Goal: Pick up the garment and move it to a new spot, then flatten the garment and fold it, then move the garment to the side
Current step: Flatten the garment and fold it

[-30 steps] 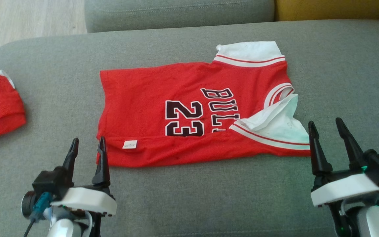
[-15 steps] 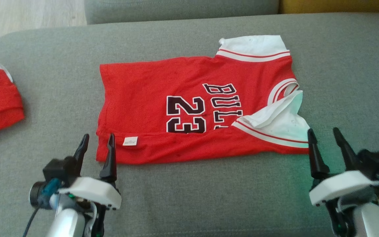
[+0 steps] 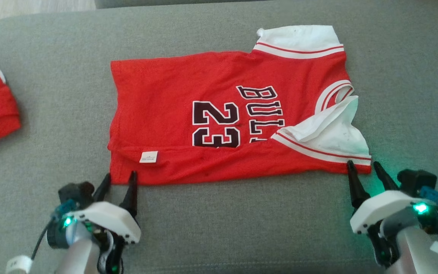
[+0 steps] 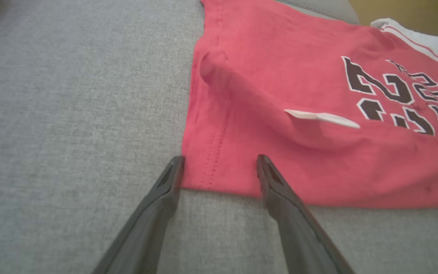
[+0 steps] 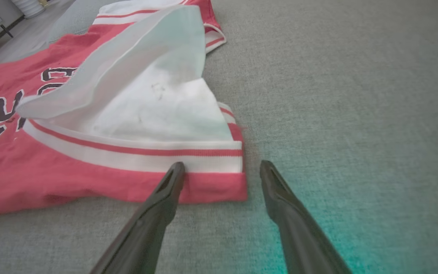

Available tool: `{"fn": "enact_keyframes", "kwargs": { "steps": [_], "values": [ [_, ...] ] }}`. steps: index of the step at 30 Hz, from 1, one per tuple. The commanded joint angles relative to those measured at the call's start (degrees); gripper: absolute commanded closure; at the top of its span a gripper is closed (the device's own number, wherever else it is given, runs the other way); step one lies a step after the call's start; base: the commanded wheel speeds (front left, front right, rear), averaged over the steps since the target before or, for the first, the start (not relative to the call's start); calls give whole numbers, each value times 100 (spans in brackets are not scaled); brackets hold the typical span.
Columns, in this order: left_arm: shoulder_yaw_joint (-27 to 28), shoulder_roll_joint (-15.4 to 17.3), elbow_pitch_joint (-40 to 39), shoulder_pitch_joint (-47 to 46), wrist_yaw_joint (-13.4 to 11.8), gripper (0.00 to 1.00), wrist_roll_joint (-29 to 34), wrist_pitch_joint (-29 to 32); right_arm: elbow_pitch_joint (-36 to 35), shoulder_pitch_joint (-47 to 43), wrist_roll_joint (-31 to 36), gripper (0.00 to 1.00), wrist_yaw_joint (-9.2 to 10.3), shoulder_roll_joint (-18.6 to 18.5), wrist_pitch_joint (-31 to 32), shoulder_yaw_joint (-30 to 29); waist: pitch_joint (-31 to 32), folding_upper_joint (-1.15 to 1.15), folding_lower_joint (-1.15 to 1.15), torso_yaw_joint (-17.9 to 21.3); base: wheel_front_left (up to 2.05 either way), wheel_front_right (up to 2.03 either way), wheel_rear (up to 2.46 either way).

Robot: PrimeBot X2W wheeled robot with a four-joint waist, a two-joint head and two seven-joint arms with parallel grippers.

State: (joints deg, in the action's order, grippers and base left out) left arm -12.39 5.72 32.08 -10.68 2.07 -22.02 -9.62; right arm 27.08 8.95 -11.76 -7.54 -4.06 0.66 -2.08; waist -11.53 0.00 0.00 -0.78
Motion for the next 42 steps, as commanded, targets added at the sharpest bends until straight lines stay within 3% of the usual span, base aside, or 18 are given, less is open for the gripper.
{"fn": "enact_keyframes", "kwargs": {
  "steps": [1,3,4,5,6,7,12,18,27,34,35,36,37,42],
  "values": [
    [175,60,10,-252,29,18,-38,-3,-84,243,-63,0,5,18,-58,137,-19,0,0,-2,0,0,0],
    [173,46,174,-334,93,70,-106,6,49,315,-123,0,5,25,-38,183,-31,0,0,-10,0,0,0],
    [161,45,248,-371,111,100,-114,8,91,340,-170,7,5,27,-64,213,-30,0,0,-20,0,0,0],
    [145,49,320,-400,129,100,-119,12,151,357,-213,57,5,26,-52,234,-25,0,0,-25,0,0,0],
    [125,57,374,-424,145,100,-111,0,191,373,-243,67,5,18,-64,256,-21,0,0,-32,0,0,0],
    [100,69,411,-444,153,100,-90,-26,217,385,-276,100,5,12,-90,277,-16,0,0,-40,0,0,0],
    [33,142,372,-445,99,100,34,-209,202,322,-401,100,5,-16,-129,324,46,0,0,-72,0,0,0],
    [77,279,-107,-213,5,100,35,-263,-332,-105,-511,100,5,-110,-70,259,205,0,0,-123,0,0,0],
    [106,476,-1126,560,-178,100,-107,308,-1520,-1160,-511,100,5,-81,473,-9,565,0,0,-116,0,0,0],
    [132,566,-1654,1081,-324,100,-217,664,-1974,-1674,-526,100,5,21,804,-147,650,0,0,-86,0,0,0],
    [127,570,-1701,1114,-336,94,-223,688,-2018,-1703,-526,76,5,35,827,-152,649,0,0,-86,0,0,0],
    [122,563,-1738,1137,-354,43,-229,706,-2047,-1723,-520,51,5,48,846,-178,648,0,0,-87,0,0,0],
    [110,558,-1759,1152,-370,0,-227,723,-2064,-1735,-498,0,5,59,871,-204,648,0,0,-87,0,0,0],
    [127,519,-1954,1176,-548,0,-131,521,-2479,-1621,-307,0,5,92,606,-164,678,0,0,-60,0,0,0]
  ]
}}
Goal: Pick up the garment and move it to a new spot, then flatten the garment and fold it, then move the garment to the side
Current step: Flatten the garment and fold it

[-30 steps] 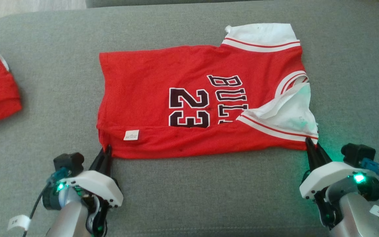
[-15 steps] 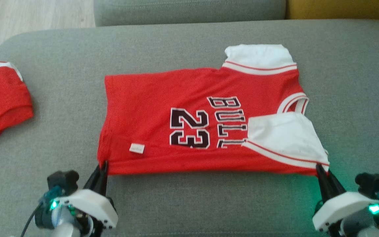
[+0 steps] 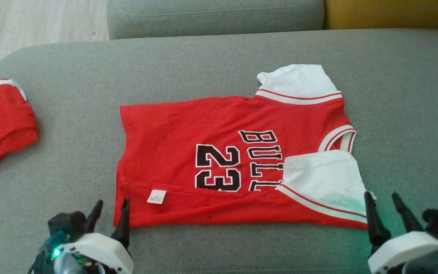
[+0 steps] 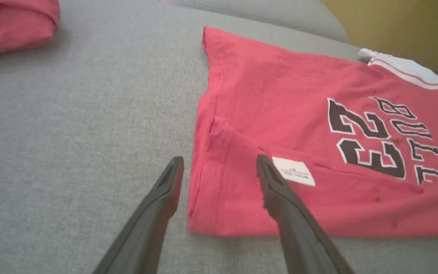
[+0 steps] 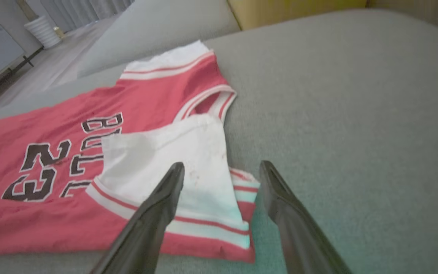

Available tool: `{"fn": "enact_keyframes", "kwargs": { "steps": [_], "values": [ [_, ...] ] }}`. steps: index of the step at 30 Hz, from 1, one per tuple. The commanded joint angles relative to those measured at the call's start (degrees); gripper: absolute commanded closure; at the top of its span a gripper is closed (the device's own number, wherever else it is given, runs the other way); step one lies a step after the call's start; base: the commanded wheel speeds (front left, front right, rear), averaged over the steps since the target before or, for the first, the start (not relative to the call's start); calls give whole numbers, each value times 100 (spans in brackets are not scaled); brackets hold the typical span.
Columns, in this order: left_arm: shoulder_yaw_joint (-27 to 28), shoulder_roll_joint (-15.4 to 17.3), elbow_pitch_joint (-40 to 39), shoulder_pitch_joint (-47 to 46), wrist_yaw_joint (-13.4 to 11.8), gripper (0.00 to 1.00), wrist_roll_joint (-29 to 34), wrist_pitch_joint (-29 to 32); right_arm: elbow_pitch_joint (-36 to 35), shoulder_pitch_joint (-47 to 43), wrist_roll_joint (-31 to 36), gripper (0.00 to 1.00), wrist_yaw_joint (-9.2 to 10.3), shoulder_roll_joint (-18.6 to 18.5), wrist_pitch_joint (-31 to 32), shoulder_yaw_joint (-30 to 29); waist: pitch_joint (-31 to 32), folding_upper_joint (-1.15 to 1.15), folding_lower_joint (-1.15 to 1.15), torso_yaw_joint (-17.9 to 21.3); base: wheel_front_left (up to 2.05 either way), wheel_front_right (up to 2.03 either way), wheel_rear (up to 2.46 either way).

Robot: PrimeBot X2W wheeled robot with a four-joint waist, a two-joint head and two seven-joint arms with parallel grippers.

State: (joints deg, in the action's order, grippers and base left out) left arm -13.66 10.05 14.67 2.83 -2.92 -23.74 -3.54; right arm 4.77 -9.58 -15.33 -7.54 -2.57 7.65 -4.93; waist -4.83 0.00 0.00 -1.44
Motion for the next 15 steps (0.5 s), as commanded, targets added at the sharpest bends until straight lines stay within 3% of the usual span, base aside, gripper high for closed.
{"fn": "enact_keyframes", "kwargs": {
  "steps": [1,6,15],
  "values": [
    [269,84,-281,-174,-97,0,79,-174,-354,267,77,0,5,-54,-151,130,18,0,0,15,0,0,0],
    [281,77,-701,-242,-304,0,294,-514,-1004,473,304,0,5,-46,-243,298,90,0,0,28,0,0,0],
    [123,141,-1283,-482,-386,0,511,-446,-1743,707,507,0,5,-63,-22,630,94,0,0,-20,0,0,0]
  ]
}}
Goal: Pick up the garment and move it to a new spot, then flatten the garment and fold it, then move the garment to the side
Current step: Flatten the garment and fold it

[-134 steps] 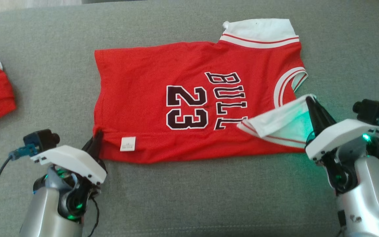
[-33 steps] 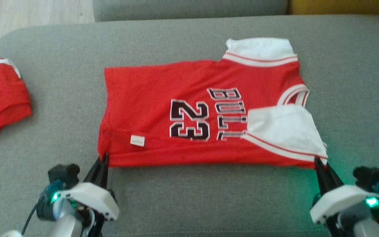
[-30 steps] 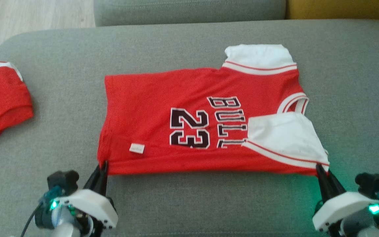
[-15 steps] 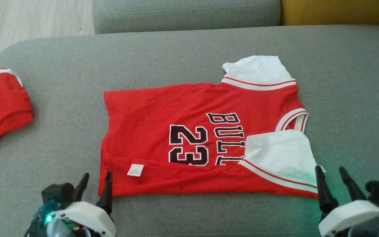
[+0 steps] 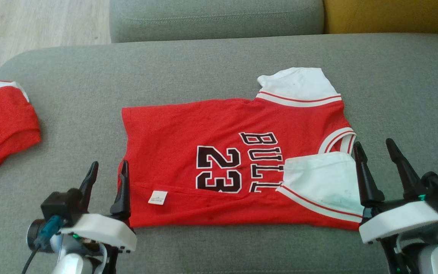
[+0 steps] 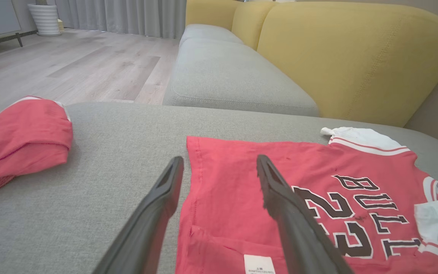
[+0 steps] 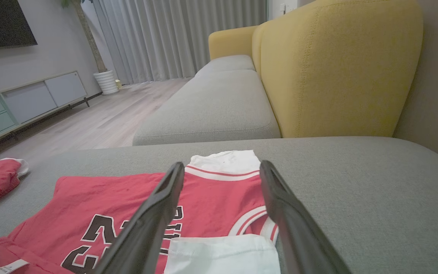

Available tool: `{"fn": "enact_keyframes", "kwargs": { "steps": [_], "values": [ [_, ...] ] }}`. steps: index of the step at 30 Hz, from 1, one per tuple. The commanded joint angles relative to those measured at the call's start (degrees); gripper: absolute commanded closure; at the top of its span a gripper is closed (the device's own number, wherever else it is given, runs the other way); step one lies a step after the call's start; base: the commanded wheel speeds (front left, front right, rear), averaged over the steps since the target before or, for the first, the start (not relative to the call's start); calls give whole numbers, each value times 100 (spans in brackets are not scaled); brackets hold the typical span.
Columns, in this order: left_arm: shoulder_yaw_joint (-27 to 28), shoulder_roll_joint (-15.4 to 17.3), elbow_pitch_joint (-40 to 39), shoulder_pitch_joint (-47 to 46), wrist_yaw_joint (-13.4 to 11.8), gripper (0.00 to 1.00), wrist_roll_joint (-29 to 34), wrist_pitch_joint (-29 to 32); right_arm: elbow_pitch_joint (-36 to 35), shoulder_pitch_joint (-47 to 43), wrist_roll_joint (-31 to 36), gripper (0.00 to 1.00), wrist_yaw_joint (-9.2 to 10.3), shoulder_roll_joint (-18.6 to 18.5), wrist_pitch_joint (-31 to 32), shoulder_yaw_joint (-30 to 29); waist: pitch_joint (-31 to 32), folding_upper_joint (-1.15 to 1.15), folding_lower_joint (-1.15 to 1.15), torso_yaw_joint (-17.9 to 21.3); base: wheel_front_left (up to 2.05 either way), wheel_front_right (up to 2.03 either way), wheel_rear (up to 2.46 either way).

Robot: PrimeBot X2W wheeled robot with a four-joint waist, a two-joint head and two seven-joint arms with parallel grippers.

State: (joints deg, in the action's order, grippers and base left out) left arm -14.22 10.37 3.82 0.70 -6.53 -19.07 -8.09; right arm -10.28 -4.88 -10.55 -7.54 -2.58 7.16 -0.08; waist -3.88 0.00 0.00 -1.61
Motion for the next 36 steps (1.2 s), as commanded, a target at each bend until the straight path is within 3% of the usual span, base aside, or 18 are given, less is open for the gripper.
{"fn": "enact_keyframes", "kwargs": {
  "steps": [1,7,16,24,32,35,36],
  "values": [
    [172,112,-212,-276,-31,0,46,24,-263,238,33,0,5,-61,44,147,-5,0,0,-6,0,0,0],
    [145,113,-136,-387,-15,0,-3,91,-337,220,-3,0,5,-54,121,137,-110,0,0,-9,0,0,0],
    [169,65,810,-1679,412,0,-365,369,-398,509,-30,0,5,-44,109,206,-723,0,0,85,0,0,0],
    [376,70,2738,-3351,689,0,-684,579,-291,926,-124,0,5,-39,-25,504,-1314,0,0,355,0,0,0],
    [410,92,4595,-4278,1039,2,-955,868,43,1182,-268,0,5,-34,-216,753,-1531,0,0,487,0,0,0],
    [394,77,4934,-4424,1184,81,-1058,864,109,1232,-303,0,5,-33,-258,733,-1548,0,0,497,0,0,0],
    [378,87,5025,-4464,1215,100,-1067,836,130,1250,-312,0,5,-32,-269,730,-1552,0,0,501,0,0,0]
  ]
}}
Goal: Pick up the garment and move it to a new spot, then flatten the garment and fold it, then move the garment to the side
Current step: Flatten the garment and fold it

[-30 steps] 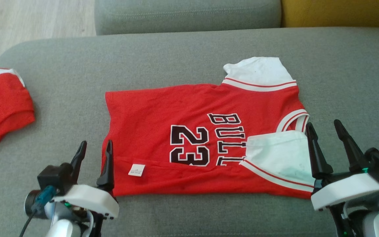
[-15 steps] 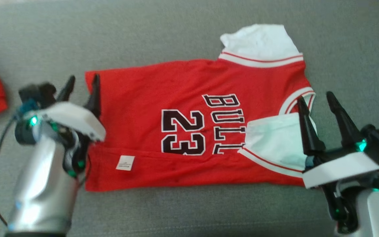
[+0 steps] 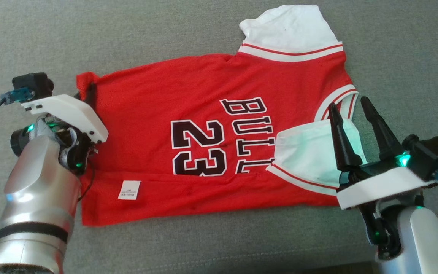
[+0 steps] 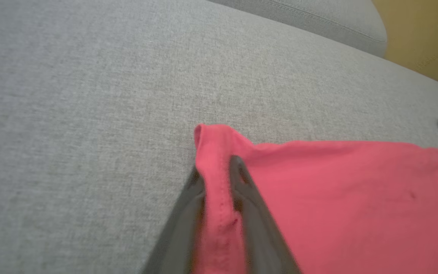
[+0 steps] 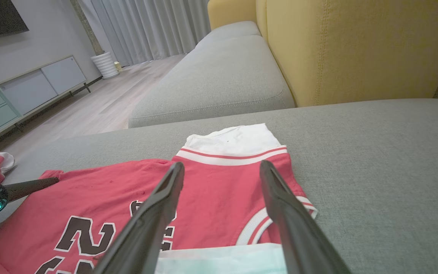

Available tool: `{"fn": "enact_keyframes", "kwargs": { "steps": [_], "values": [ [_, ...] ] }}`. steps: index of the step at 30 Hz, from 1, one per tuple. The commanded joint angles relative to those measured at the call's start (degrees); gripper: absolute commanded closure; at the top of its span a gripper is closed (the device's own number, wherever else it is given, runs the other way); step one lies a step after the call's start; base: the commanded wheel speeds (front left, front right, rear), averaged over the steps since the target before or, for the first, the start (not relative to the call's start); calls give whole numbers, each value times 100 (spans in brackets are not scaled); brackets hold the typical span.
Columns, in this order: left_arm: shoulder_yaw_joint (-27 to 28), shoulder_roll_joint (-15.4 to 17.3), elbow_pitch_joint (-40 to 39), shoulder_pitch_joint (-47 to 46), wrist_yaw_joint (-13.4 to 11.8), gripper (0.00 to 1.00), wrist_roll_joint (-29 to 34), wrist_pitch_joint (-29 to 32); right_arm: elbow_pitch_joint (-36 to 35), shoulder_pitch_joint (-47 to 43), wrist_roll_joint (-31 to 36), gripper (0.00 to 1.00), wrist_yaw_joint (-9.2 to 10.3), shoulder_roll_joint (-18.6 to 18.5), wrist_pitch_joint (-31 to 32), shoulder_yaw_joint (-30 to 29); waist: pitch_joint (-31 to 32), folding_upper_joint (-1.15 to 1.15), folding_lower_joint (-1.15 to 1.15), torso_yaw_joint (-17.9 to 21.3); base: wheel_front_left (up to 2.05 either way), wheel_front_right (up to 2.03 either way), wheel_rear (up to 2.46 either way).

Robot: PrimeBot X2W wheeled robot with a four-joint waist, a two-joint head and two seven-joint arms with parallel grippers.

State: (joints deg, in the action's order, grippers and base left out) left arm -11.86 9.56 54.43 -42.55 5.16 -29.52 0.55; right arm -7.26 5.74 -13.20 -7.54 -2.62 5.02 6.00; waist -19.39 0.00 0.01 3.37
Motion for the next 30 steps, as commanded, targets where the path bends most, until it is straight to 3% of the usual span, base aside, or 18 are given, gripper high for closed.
{"fn": "enact_keyframes", "kwargs": {
  "steps": [1,11,16,30],
  "values": [
    [126,173,45,-178,70,100,-30,-68,-144,207,-57,0,5,-28,-62,127,-2,0,-1,6,0,0,0],
    [-128,101,498,-527,177,100,64,-722,686,929,-220,0,5,-236,-159,-165,-34,0,-1,-103,0,0,0],
    [-270,-52,572,-808,198,100,108,-990,1650,1821,-338,0,5,-514,-150,-391,-215,0,-1,-310,0,0,0],
    [-806,-509,519,-1456,229,100,134,-1376,4814,4637,-451,0,5,-983,131,-13,-770,0,-1,-936,0,0,0]
  ]
}}
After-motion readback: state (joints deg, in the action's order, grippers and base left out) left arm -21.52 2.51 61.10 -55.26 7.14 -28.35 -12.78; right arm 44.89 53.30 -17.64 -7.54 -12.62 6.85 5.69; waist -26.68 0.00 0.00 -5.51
